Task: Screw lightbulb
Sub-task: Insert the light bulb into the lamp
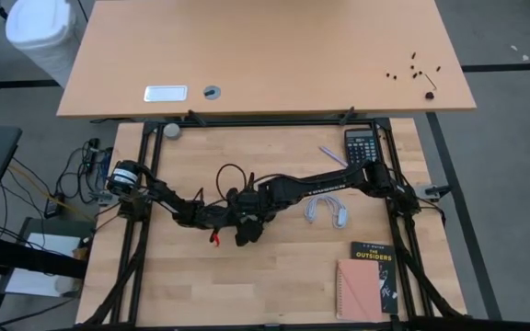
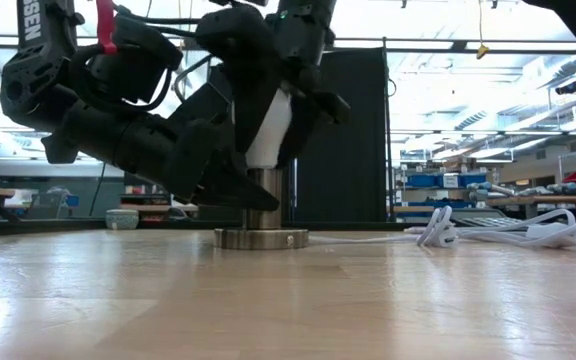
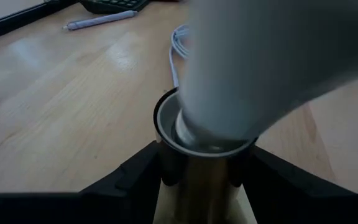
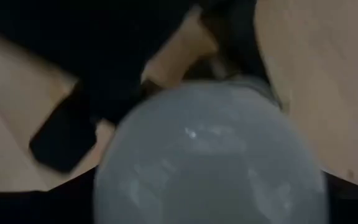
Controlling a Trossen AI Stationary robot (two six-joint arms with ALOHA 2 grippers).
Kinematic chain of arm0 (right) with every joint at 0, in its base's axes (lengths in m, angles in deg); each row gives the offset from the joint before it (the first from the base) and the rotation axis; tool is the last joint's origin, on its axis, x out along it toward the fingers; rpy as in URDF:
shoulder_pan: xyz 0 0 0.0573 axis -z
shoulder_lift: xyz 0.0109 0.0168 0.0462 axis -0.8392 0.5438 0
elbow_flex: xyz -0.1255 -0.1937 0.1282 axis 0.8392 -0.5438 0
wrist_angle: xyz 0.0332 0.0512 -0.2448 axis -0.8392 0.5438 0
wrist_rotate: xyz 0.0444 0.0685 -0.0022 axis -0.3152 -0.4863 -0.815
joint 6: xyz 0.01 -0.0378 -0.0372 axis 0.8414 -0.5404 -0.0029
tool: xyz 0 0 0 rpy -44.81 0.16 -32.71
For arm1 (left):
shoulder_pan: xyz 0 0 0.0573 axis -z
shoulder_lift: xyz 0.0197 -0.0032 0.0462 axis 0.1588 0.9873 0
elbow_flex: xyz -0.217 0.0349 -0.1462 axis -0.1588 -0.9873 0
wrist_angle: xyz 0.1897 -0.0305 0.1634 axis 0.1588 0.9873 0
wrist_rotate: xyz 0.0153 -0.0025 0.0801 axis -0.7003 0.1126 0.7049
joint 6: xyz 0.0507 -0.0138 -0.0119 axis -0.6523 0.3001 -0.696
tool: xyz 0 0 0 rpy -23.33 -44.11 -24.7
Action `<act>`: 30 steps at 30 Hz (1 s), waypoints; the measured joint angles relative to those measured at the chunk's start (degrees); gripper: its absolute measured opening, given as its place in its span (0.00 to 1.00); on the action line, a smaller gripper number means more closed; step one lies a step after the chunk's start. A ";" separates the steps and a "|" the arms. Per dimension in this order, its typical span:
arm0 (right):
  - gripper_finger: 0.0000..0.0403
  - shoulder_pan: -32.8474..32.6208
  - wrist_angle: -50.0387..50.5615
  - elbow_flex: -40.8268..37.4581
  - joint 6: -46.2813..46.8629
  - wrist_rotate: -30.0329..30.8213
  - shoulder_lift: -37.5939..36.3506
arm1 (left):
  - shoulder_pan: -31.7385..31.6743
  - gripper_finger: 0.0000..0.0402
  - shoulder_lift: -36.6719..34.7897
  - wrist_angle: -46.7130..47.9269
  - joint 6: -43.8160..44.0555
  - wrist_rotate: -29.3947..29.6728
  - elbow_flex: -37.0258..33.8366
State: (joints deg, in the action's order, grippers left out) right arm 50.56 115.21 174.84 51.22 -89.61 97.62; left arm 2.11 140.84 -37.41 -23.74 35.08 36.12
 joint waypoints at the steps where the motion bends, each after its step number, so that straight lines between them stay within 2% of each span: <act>1: 0.75 -0.15 0.99 0.00 0.00 -0.36 -0.27 | 0.00 0.51 0.00 0.02 0.00 -0.02 0.00; 7: 0.77 -1.11 2.36 0.04 -0.51 1.23 -2.21 | 0.00 0.51 0.02 -0.08 0.04 -0.51 -0.07; 11: 0.77 -0.97 1.62 0.04 -4.85 5.12 -2.38 | 0.01 0.51 0.11 -0.83 0.02 -1.54 -0.13; 16: 0.77 0.62 0.05 0.04 -10.03 6.15 -2.33 | 0.07 0.51 0.15 -1.03 0.07 -2.03 -0.15; 19: 0.77 1.29 5.40 0.04 -11.73 7.31 -2.37 | 0.09 0.51 0.15 -0.43 0.14 -1.82 -0.12; 22: 0.77 -0.68 10.31 0.02 -11.26 13.52 -3.62 | 0.09 0.52 0.04 1.25 -0.82 -1.53 -0.07; 25: 0.77 -5.99 9.69 -0.98 -9.98 20.00 -6.04 | 0.11 0.53 0.03 3.31 -2.74 -1.01 -0.05; 28: 0.77 -10.49 9.58 -5.23 -6.99 25.37 -7.47 | 0.13 0.56 0.22 3.68 -3.39 -0.03 -0.07; 30: 0.77 -11.83 9.00 -8.74 -3.74 26.65 -8.90 | 0.11 0.59 0.31 2.62 -5.18 0.29 -0.17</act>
State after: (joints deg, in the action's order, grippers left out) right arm 38.73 124.21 166.10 47.48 -62.96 88.72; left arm 2.22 141.14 -34.79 -28.91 35.37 35.94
